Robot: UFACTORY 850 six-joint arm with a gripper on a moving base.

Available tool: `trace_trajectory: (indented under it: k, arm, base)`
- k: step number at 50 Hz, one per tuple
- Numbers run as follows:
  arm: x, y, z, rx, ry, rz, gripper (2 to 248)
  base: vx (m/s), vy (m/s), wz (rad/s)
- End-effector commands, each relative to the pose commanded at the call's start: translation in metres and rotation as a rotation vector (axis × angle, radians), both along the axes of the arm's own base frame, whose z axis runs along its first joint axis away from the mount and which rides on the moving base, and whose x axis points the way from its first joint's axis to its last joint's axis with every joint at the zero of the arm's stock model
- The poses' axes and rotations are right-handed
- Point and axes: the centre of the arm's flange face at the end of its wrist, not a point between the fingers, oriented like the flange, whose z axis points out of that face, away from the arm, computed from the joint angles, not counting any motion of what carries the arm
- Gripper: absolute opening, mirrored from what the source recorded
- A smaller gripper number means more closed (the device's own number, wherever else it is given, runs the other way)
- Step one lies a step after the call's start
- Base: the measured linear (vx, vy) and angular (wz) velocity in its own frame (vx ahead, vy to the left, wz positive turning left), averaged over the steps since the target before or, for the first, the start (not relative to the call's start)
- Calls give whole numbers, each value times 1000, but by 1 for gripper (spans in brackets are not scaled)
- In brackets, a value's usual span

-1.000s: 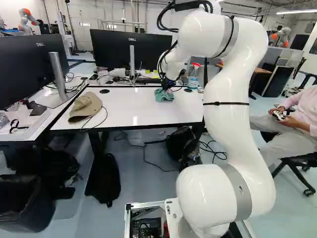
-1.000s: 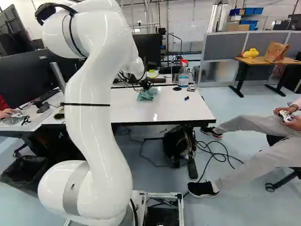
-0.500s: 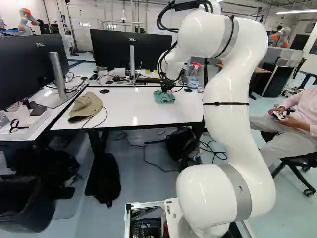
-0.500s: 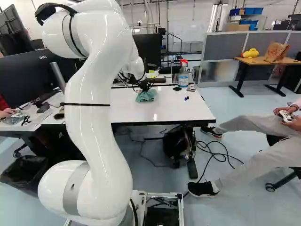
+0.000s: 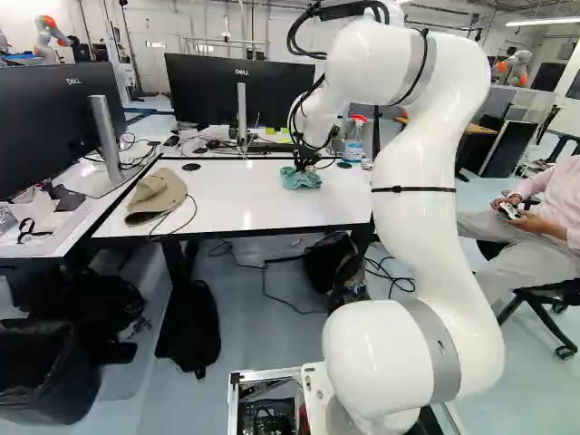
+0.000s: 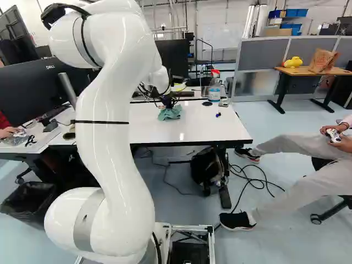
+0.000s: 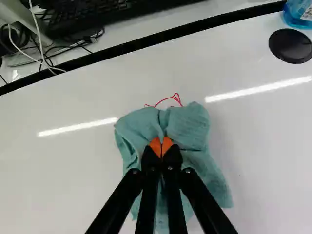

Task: Clean the table with the green towel

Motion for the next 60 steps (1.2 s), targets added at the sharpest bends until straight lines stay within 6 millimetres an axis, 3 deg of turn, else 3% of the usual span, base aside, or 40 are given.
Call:
trace_trajectory:
  k: [38,60]
  arm:
    - [43,-53,-5,-3,-43,-73,23]
    - [78,-48,-10,-4,-82,-61,23]
  base:
    - [0,0,0]
    - [0,0,0]
